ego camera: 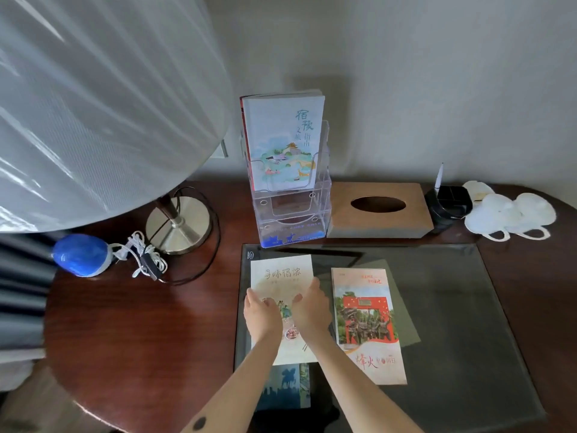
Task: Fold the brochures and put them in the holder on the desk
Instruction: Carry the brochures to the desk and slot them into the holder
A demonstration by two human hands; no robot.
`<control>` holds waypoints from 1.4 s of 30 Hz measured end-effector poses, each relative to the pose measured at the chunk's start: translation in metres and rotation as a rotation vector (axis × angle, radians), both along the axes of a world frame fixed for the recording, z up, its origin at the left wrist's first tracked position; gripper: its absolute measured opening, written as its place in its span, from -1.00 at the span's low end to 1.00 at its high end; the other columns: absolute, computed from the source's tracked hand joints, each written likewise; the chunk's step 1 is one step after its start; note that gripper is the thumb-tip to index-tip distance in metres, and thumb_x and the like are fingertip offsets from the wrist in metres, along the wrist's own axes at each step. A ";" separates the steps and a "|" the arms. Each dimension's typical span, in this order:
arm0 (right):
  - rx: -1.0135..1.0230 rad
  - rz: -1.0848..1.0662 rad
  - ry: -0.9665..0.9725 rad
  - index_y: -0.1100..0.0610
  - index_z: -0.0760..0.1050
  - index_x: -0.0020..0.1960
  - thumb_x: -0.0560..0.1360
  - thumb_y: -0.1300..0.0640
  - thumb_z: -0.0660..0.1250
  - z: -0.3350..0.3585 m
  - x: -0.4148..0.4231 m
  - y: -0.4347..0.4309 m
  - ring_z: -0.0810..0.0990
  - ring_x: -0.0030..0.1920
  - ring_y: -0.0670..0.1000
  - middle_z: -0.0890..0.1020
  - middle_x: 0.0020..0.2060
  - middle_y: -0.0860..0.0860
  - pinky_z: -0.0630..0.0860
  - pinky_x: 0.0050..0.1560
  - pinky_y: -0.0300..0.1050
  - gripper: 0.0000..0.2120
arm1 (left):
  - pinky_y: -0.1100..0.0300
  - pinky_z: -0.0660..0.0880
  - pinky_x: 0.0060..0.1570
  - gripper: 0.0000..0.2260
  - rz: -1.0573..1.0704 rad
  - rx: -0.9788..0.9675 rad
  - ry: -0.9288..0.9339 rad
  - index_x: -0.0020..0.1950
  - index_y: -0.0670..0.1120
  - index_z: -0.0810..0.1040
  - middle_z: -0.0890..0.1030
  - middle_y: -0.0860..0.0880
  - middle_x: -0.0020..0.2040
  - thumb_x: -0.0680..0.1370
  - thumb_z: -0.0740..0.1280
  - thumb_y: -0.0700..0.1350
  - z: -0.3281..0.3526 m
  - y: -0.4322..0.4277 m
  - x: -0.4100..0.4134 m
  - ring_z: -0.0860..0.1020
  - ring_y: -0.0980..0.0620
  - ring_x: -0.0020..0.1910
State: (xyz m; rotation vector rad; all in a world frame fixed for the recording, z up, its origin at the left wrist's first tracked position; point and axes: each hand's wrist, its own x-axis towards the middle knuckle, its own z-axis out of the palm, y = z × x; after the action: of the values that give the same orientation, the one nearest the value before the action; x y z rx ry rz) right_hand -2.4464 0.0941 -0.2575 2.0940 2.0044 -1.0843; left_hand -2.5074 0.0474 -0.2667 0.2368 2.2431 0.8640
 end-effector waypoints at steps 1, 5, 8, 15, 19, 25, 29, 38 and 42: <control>-0.012 -0.010 0.012 0.19 0.03 0.49 0.57 0.16 0.14 -0.001 0.001 0.001 0.53 0.19 0.16 0.51 0.23 0.16 0.55 0.07 0.04 -0.46 | -0.08 0.32 0.33 -0.52 -0.005 0.000 -0.006 0.49 -0.19 0.11 0.25 -0.18 0.48 0.57 0.10 -0.24 0.000 -0.001 0.000 0.27 -0.17 0.42; -0.041 -0.053 0.046 0.19 -0.01 0.51 0.56 0.21 0.13 -0.005 0.004 0.001 0.59 0.09 0.17 0.57 0.15 0.17 0.43 -0.18 -0.08 -0.42 | -0.13 0.38 0.29 -0.51 -0.009 -0.002 -0.023 0.50 -0.18 0.10 0.27 -0.19 0.47 0.57 0.11 -0.23 0.001 -0.003 -0.002 0.35 -0.22 0.37; -0.053 -0.067 0.059 0.20 -0.01 0.50 0.56 0.24 0.14 -0.004 0.004 0.002 0.59 0.10 0.16 0.55 0.19 0.16 0.54 -0.11 -0.03 -0.43 | -0.13 0.44 0.22 -0.53 0.003 -0.013 -0.026 0.49 -0.18 0.15 0.34 -0.19 0.43 0.57 0.10 -0.24 0.000 -0.005 -0.007 0.44 -0.24 0.29; -0.118 -0.209 0.158 0.23 0.03 0.49 0.52 0.35 0.14 -0.004 0.004 0.007 0.54 0.18 0.23 0.46 0.28 0.23 0.56 0.02 0.09 -0.42 | 0.13 0.39 -0.01 -0.53 0.126 0.023 -0.068 0.46 -0.16 0.25 0.49 -0.14 0.32 0.54 0.15 -0.26 0.001 -0.005 -0.020 0.55 -0.05 -0.04; -0.172 -0.291 0.194 0.30 0.21 0.39 0.48 0.40 0.17 -0.008 0.010 0.016 0.48 0.24 0.22 0.41 0.29 0.23 0.55 0.09 0.04 -0.52 | 0.07 0.50 0.00 -0.73 0.132 0.041 -0.107 0.19 -0.18 0.53 0.54 -0.25 0.16 0.50 0.23 -0.23 -0.006 -0.005 -0.028 0.54 -0.17 0.00; -0.214 -0.266 0.293 0.25 0.39 -0.32 0.43 0.43 0.13 -0.002 0.019 0.036 0.38 -0.39 0.01 0.45 -0.36 0.12 0.25 -0.43 -0.24 -0.80 | 0.25 0.41 -0.33 -0.78 0.145 0.224 -0.124 0.15 -0.17 0.53 0.58 -0.05 -0.10 0.54 0.22 -0.26 0.008 0.008 -0.027 0.52 0.03 -0.22; -0.116 -0.246 0.448 0.46 0.51 -0.03 0.45 0.37 0.21 0.022 0.023 0.064 0.55 -0.22 0.21 0.61 -0.09 0.35 0.46 -0.25 0.02 -0.81 | 0.31 0.40 -0.37 -0.85 0.109 0.343 -0.083 0.04 -0.11 0.56 0.55 0.08 -0.27 0.54 0.23 -0.24 0.033 0.032 -0.033 0.48 0.13 -0.33; 0.066 -0.298 0.691 0.22 0.57 0.02 0.43 0.34 0.31 0.091 0.017 0.135 0.62 0.00 0.12 0.66 -0.03 0.12 0.58 0.05 0.08 -0.82 | 0.34 0.44 -0.28 -0.82 0.081 0.604 0.011 0.11 -0.09 0.56 0.60 0.00 -0.11 0.53 0.30 -0.21 0.103 0.103 -0.045 0.53 0.11 -0.20; 0.113 -0.263 0.782 0.18 0.56 0.01 0.44 0.34 0.31 0.118 0.011 0.161 0.60 -0.05 0.04 0.64 -0.03 0.08 0.55 -0.17 -0.15 -0.83 | 0.38 0.43 -0.30 -0.85 0.116 0.700 0.023 0.06 -0.05 0.52 0.57 0.08 -0.11 0.50 0.34 -0.17 0.130 0.126 -0.054 0.55 0.14 -0.15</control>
State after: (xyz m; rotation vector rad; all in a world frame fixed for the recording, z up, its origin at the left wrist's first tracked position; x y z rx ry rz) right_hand -2.4358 0.2554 -0.1393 2.2524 2.1110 -2.1548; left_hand -2.5613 0.1738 -0.1364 0.4356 1.9069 1.6955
